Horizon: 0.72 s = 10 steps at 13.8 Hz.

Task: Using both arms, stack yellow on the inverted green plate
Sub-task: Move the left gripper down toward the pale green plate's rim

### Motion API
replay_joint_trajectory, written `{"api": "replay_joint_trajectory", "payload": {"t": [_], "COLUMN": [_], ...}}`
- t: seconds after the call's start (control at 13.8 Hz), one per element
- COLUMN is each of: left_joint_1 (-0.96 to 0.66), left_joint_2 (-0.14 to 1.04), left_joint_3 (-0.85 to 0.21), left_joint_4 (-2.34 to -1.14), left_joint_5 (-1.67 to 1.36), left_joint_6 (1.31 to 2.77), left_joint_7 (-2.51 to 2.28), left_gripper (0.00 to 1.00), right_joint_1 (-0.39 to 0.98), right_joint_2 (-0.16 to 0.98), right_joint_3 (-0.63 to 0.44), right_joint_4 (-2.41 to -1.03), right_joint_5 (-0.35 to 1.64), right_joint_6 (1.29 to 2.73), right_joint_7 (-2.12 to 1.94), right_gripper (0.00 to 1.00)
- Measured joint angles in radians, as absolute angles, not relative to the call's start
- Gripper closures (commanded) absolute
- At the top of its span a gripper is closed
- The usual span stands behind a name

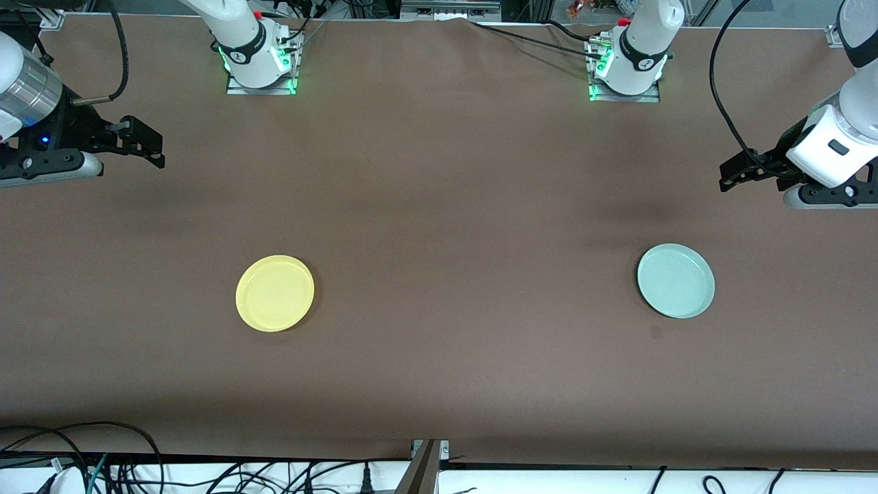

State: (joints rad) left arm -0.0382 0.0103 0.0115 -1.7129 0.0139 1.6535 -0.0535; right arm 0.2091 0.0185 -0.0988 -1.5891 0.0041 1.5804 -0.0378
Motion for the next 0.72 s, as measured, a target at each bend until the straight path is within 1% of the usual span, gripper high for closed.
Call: {"api": "replay_joint_trajectory", "payload": {"t": [0.29, 0.43, 0.72], "left_joint_1": [-0.031, -0.007, 0.054], "left_joint_2": [0.051, 0.082, 0.206], "left_joint_3": [0.019, 0.026, 0.030], "left_joint_4": [-1.681, -1.675, -1.677], "left_joint_5": [0.014, 0.014, 0.049], "left_joint_6": [1.648, 1.645, 1.656], "left_joint_7": [0.046, 0.169, 0.405], "left_gripper": [0.00, 0.00, 0.00], "right_joint_1": [0.209, 0.209, 0.209], "right_joint_2": [0.038, 0.046, 0.048], "right_joint_3": [-0.099, -0.099, -0.101], "right_joint_4": [-1.590, -1.590, -1.590], "right_joint_5": [0.004, 0.005, 0.005], "right_joint_6": [1.585, 1.588, 1.590], "right_joint_7": [-0.038, -0.039, -0.040], "right_gripper": [0.00, 0.00, 0.00]}}
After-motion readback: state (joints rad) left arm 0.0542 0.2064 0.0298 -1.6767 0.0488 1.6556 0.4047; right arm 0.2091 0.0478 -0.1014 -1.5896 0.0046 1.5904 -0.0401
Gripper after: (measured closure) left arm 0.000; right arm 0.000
